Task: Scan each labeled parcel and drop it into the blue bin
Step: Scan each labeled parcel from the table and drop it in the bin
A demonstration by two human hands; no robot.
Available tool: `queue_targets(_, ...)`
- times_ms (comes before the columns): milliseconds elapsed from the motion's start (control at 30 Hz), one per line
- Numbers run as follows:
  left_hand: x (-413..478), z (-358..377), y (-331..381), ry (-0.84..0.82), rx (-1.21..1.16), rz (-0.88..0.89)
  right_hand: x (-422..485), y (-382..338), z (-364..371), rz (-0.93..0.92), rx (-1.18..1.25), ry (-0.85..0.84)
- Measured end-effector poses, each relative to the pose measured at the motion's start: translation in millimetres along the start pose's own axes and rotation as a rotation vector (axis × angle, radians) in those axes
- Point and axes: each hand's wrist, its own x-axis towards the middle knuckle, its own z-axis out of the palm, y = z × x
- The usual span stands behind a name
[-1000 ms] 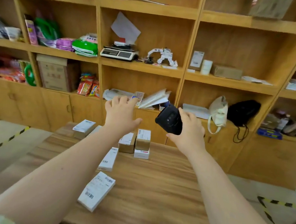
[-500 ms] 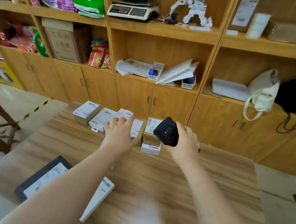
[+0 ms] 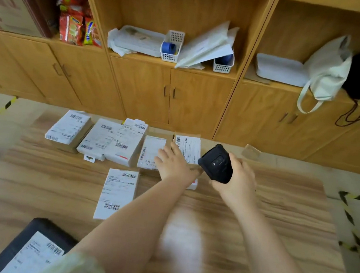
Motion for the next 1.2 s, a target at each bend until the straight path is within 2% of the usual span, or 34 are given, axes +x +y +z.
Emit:
queue_targets(100,9.6,12.8,9.7,-0.042,-0.152,-0.082,5.4,3.5,6.2,0.018,0.001,0.007)
queue_targets(300,11.2,24.8,3.0,0.0,-0.465,-0.195,0.5,-3.7,10.3,0.032,-0.024,-0.017)
queue_targets(367,9.4,20.9,-0.5,0.01,-0.528,-0.163,-2.7,-9.4,8.1,0.017,-0.043,-0.029)
queue_targets(467,1.0,10.2,-7.2,0.115,-0.56,-0.015,-8.3,-13.7,-5.3,-0.003,-0.019,-0.038)
queue_targets(600,-18.2,-11.8,-21.1,0.279,-0.439,0.226,-18.8,-12.8,-42.2,-0.023,-0.053,-0.088)
queue_targets(800,-72.2,-26.6,-38.6,0.405,-0.022,0.493,-55.6,-2.6,-87.9,-0.028,-0.156,-0.161)
queue_targets(967,-109.8,-27.0,-35.7,0.583,0.071,0.598,-92.7,12.0,-100.7,-0.069,-0.175,-0.15)
queue_targets(1200,-159.4,-29.1,-25.3,0.596,0.109,0.601,-133.3,37.9,-125.2,-0.08,-0.247,-0.141)
